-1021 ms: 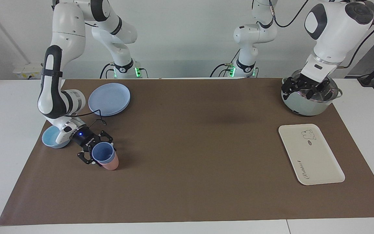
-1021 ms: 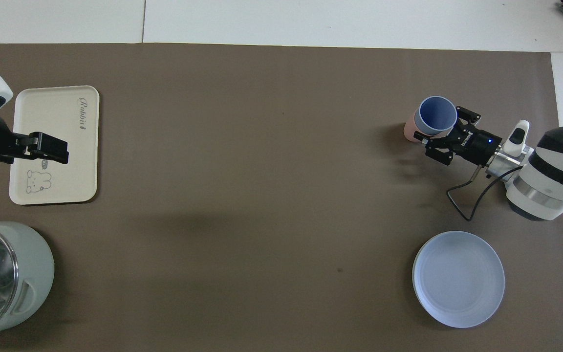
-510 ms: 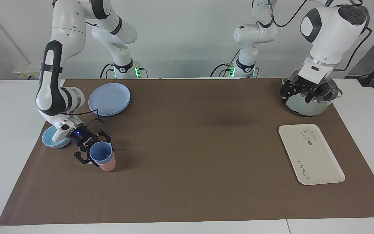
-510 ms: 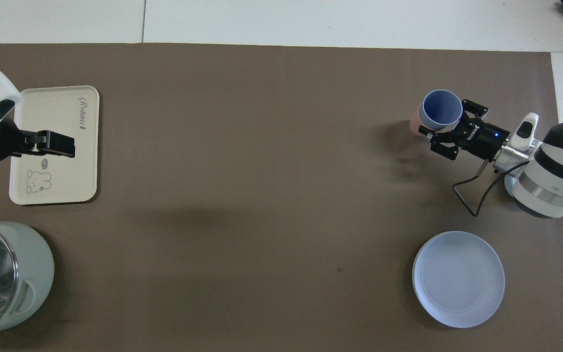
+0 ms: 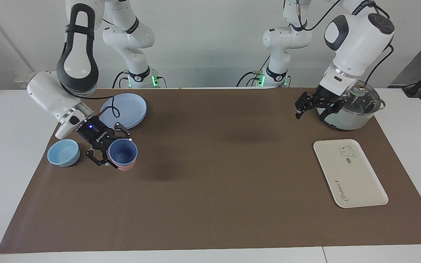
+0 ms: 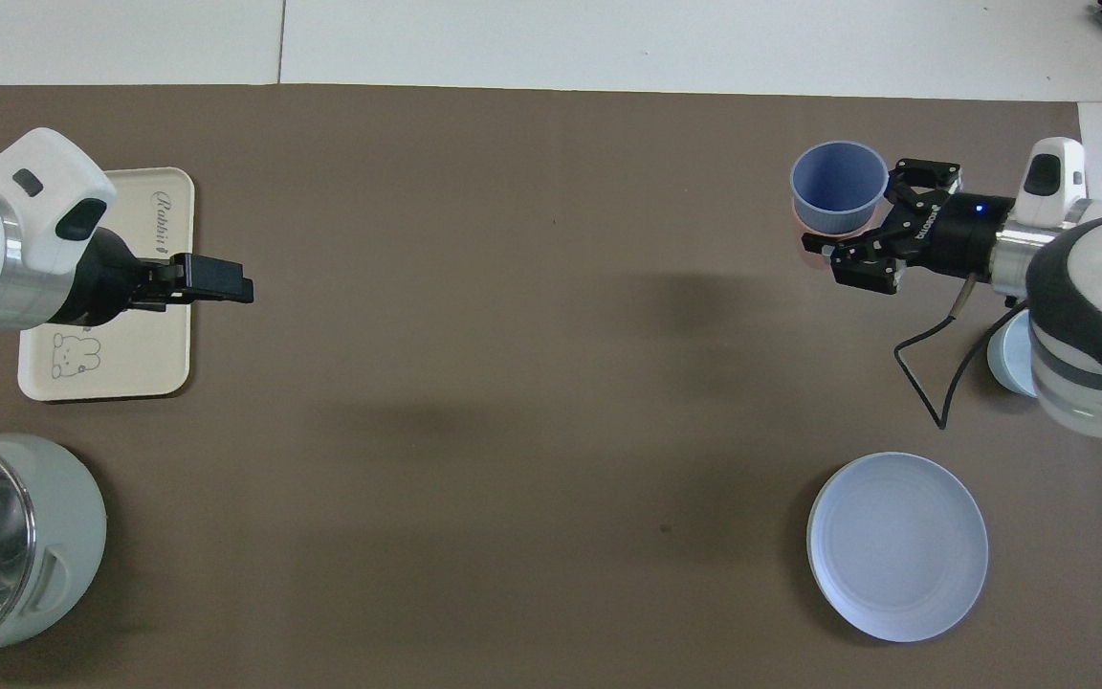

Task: Place cup on tray
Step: 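Pass the blue cup from the right gripper to the left gripper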

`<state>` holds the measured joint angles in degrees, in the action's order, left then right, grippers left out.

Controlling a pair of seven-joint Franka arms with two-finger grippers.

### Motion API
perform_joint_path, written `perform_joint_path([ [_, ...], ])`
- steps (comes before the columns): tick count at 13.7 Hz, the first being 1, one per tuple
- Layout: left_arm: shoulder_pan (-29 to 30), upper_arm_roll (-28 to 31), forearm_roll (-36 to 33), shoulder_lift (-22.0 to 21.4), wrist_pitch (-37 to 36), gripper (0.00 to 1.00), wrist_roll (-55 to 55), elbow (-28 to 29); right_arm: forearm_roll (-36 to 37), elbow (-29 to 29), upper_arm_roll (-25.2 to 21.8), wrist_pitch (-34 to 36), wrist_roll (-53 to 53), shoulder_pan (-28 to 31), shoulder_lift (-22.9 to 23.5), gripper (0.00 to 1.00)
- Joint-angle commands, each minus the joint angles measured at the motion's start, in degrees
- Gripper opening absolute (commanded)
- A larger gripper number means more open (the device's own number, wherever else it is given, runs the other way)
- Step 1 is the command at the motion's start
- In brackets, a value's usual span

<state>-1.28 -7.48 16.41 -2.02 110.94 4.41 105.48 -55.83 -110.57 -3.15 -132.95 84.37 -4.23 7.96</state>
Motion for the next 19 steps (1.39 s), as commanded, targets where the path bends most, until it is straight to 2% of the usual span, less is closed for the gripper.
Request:
perform_joint_path([
  [1, -5.12, 0.54, 8.25, 2.88, 8.29, 0.97, 8.03, 1.48, 14.72, 0.53, 0.16, -2.32, -16.28, -6.73, -3.38, 0.0],
  [3, -10.73, 0.54, 14.58, 6.4, 17.68, 0.96, 13.24, 1.3, 24.94, 2.37, 0.33, -1.44, -27.37, -10.25, -4.01, 0.0],
  [4, -12.68, 0.54, 17.92, 7.29, 20.86, 0.95, 14.48, 1.13, 27.33, 3.34, 0.42, -1.18, -32.03, -12.19, -3.92, 0.0],
  [5, -14.78, 0.54, 20.83, 8.43, 23.68, 0.86, 15.71, 0.6, 29.45, 4.04, 0.34, -0.65, -35.12, -14.38, -3.83, 0.0],
  [6, -17.07, 0.62, 22.42, 9.83, 25.79, 0.81, 16.68, -0.53, 33.3, 4.05, 0.42, -0.39, -37.33, -16.49, -3.92, 0.0],
  [9, -21.3, 0.62, 22.53, 11.24, 29.14, 0.77, 22.3, -3.52, 42.46, 3.96, 0.34, 1.28, -41.83, -19.58, -4.18, 0.0],
  [11, -23.15, 0.54, 22.44, 11.69, 30.64, 0.77, 24.59, -4.76, 44.66, 3.61, 0.42, 2.16, -41.84, -20.37, -4.62, 0.0],
  [14, -26.92, 0.62, 22.44, 11.95, 34.07, 0.76, 25.47, -3.53, 46.69, 3.78, 0.42, 2.25, -41.92, -20.91, -4.54, 0.0],
  [19, -30.62, 0.71, 22.09, 12.83, 35.92, 0.58, 26.62, -2.75, 47.04, 3.61, 0.42, 2.34, -41.84, -20.91, -4.54, 0.0],
])
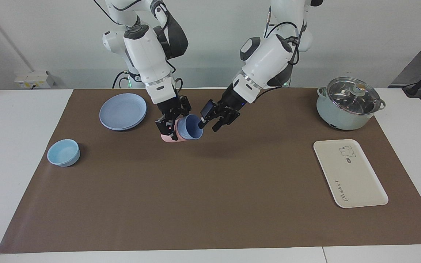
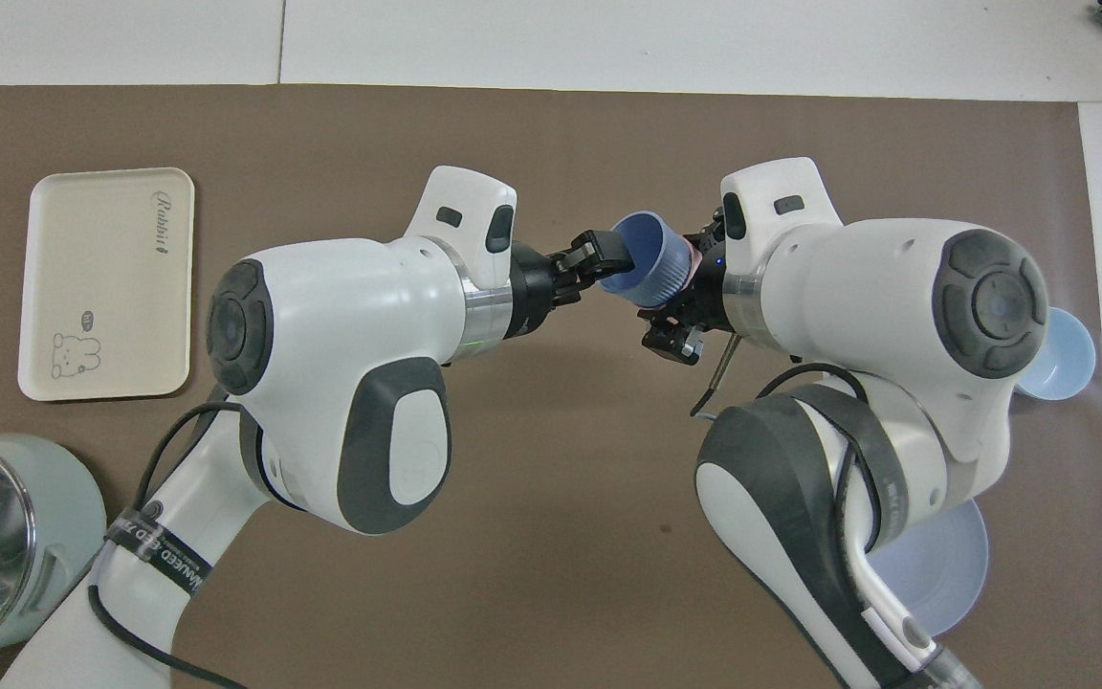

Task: Place cup on tray
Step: 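Pass the blue cup from the right gripper to the left gripper, then carry the blue cup with the left gripper while the right gripper withdraws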

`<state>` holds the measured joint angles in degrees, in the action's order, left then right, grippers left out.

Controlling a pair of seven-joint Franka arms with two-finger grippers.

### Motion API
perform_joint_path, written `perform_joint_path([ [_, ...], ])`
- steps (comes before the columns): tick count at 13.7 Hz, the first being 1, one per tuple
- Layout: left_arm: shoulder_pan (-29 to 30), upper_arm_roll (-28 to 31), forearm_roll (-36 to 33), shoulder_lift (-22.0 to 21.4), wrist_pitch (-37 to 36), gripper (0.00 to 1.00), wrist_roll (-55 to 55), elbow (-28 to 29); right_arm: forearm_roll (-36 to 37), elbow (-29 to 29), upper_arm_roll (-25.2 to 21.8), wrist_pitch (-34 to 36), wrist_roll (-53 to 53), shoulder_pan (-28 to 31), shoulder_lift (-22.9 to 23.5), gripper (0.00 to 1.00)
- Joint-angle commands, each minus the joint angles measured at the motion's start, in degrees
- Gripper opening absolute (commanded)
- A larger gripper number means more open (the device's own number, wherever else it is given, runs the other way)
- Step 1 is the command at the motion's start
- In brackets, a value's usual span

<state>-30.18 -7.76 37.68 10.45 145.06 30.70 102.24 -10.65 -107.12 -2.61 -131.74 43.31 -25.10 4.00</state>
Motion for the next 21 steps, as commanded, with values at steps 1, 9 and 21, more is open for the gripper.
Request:
perform_joint_path([
  [1, -2.24, 0.99, 0.73, 0.36, 2.16, 0.49, 0.23, 0.85, 1.95, 0.16, -0.12, 1.13, -0.86, -0.04, -0.57, 0.0],
  [9, -2.86, 0.99, -1.91, 0.45, 1.37, 0.0, -0.65, 0.77, 1.95, -0.11, -0.12, 1.13, -0.86, -0.04, -0.66, 0.0],
  [21, 18.56, 1.52, -9.19, 3.61, -23.85, 0.0, -5.63, -15.58, -0.23, 0.07, -0.91, 0.08, -0.86, 3.72, -0.66, 0.0],
])
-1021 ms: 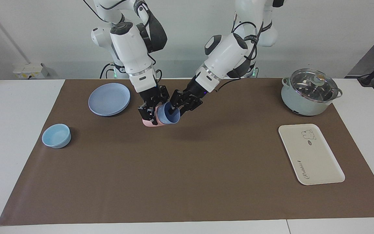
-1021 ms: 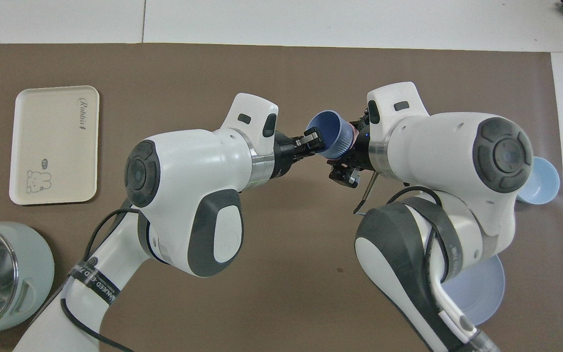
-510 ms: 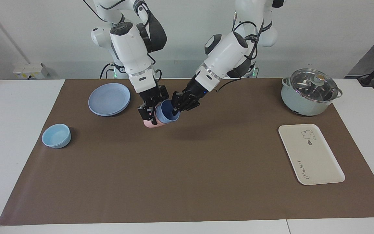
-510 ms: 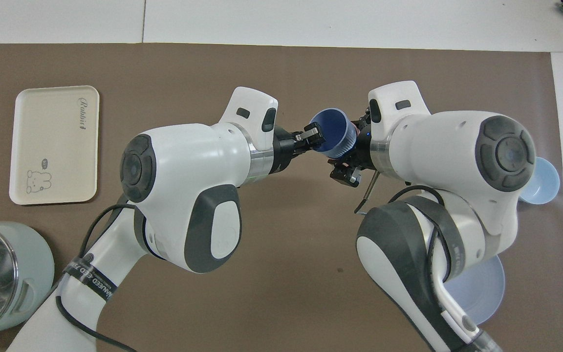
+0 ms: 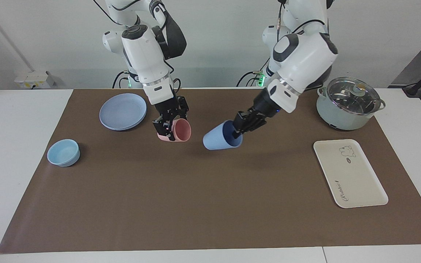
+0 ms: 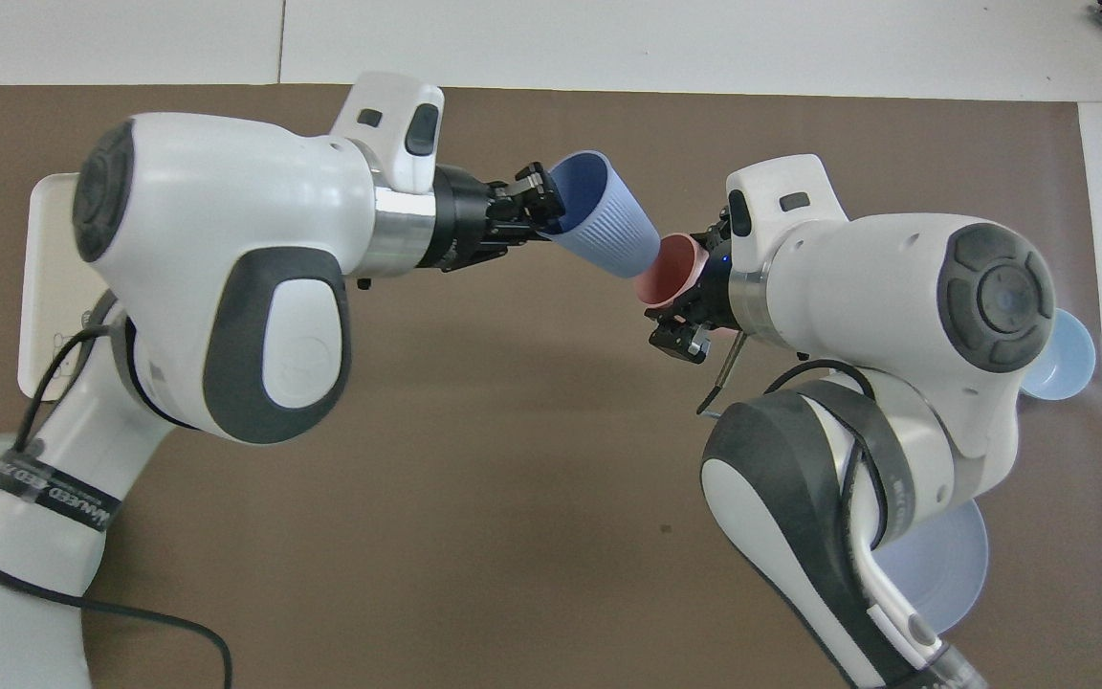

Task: Place cup on tray
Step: 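Carry the blue cup with the left gripper while the right gripper withdraws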

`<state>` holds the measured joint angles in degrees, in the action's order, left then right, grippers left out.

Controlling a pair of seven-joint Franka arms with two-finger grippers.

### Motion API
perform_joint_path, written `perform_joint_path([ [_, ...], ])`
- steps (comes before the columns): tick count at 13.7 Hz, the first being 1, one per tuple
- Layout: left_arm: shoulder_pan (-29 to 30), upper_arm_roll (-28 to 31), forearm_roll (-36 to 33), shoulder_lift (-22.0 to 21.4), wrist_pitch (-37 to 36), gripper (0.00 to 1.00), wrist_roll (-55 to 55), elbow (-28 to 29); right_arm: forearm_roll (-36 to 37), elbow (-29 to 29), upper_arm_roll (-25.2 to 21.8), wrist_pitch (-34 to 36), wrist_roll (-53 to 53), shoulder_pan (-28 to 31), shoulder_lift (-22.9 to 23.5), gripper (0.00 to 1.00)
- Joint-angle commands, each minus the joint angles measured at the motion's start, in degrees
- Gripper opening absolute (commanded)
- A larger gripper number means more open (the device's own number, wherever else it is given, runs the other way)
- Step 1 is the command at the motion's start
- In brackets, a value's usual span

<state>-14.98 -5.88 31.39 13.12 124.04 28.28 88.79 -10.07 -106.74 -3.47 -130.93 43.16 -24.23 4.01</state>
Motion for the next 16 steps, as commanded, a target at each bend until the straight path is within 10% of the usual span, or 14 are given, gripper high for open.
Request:
perform_joint_path([
  [1, 5.82, -0.36, -3.95, 0.59, -3.02, 0.0, -6.02, -1.52, -4.57, -0.4, -0.05, -2.21, -0.01, 4.09, -0.58, 0.0],
  [5, 16.53, -0.01, -8.52, -1.95, -3.98, 0.0, -23.48, 4.17, -23.62, -2.59, -0.05, -10.46, 7.26, 11.46, 0.3, 0.0],
  [9, 27.35, -0.01, -10.02, -3.54, -2.85, 0.0, -42.39, 8.23, -55.62, -7.16, -0.05, -13.92, 42.44, 17.79, 3.45, 0.0],
  [16, 36.78, -0.01, -10.64, -4.16, 17.16, 0.0, -59.93, 21.67, -81.75, -6.91, -0.05, 6.17, 82.04, 31.24, 14.78, 0.0],
])
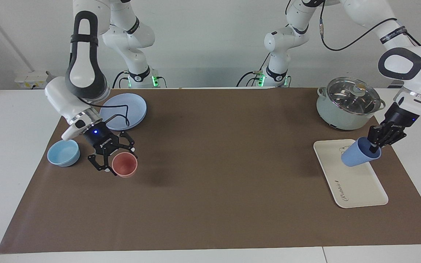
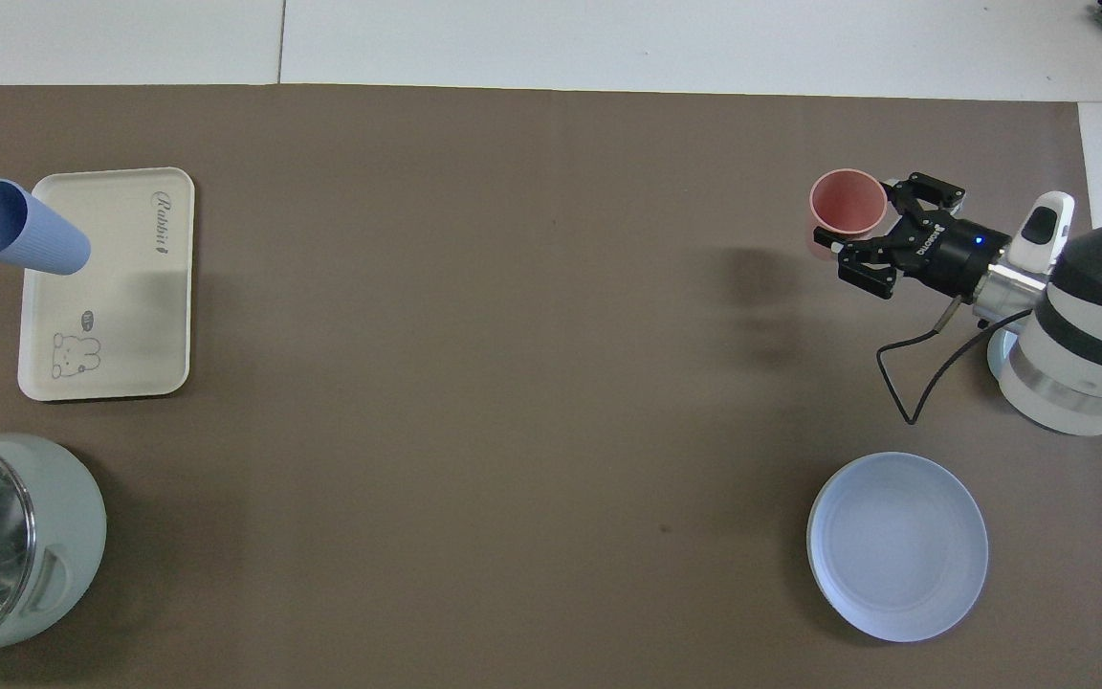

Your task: Place cup on tray

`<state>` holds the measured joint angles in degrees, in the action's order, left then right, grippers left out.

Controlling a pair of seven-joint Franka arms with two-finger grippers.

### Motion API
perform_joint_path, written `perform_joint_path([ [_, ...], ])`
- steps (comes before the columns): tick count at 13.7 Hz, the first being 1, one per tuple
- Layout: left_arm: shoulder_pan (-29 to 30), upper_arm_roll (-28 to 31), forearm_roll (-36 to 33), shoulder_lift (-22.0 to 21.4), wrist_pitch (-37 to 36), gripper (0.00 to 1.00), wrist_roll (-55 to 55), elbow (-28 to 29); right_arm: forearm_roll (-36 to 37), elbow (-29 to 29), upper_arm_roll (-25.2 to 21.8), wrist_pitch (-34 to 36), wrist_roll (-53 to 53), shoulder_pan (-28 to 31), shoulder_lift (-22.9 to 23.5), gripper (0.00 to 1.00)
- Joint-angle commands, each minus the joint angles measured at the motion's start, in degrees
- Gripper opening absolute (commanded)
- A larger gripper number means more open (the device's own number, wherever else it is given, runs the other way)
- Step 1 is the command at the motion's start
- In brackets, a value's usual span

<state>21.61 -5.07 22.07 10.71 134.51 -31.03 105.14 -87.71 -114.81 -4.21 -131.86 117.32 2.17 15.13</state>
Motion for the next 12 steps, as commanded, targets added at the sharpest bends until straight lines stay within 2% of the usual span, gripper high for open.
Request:
perform_joint_path([
  [1, 0.19, -0.82, -1.24, -1.4, 8.64, 0.0, -0.7, 6.55, -6.92, 1.34, 0.69, 11.32, 11.75, 6.78, 5.86, 0.0],
  [5, 0.19, -0.82, -1.24, 0.88, 13.75, 0.0, -0.79, 8.32, -11.06, 1.26, 0.61, 16.71, 15.38, 8.12, 8.94, 0.0],
  [10, -0.25, -0.9, -1.24, 3.26, 16.83, 0.0, -0.27, 8.23, -12.05, -1.2, 0.61, 15.94, 17.24, 7.24, 8.69, 0.0],
  [12, -0.69, -0.9, -1.15, 3.44, 18.06, 0.0, 0.09, 8.23, -12.05, -2.25, 0.61, 14.97, 18.73, 7.33, 8.52, 0.19],
])
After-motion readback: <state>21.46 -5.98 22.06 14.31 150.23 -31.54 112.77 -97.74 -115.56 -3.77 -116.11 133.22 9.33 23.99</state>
